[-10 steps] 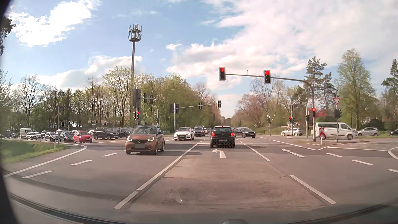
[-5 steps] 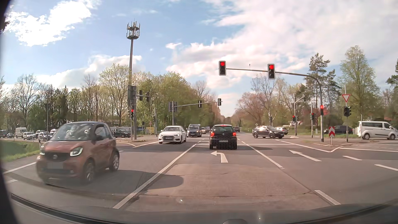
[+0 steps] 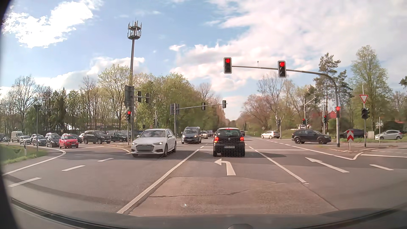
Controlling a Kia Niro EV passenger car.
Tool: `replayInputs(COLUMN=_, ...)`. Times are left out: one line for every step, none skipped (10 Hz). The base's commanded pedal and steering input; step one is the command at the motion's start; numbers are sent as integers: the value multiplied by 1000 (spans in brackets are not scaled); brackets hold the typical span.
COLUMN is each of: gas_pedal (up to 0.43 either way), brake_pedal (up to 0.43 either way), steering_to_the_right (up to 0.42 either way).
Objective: Follow the waypoints while adhering to traffic rules and regulations
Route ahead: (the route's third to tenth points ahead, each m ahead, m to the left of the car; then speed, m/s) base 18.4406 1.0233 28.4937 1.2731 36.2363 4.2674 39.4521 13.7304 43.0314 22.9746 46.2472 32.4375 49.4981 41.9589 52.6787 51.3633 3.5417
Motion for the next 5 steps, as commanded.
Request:
replayInputs(gas_pedal=0, brake_pedal=140, steering_to_the_right=2)
replayInputs(gas_pedal=0, brake_pedal=140, steering_to_the_right=2)
replayInputs(gas_pedal=0, brake_pedal=146, steering_to_the_right=2)
replayInputs(gas_pedal=0, brake_pedal=140, steering_to_the_right=1)
replayInputs(gas_pedal=0, brake_pedal=140, steering_to_the_right=1)
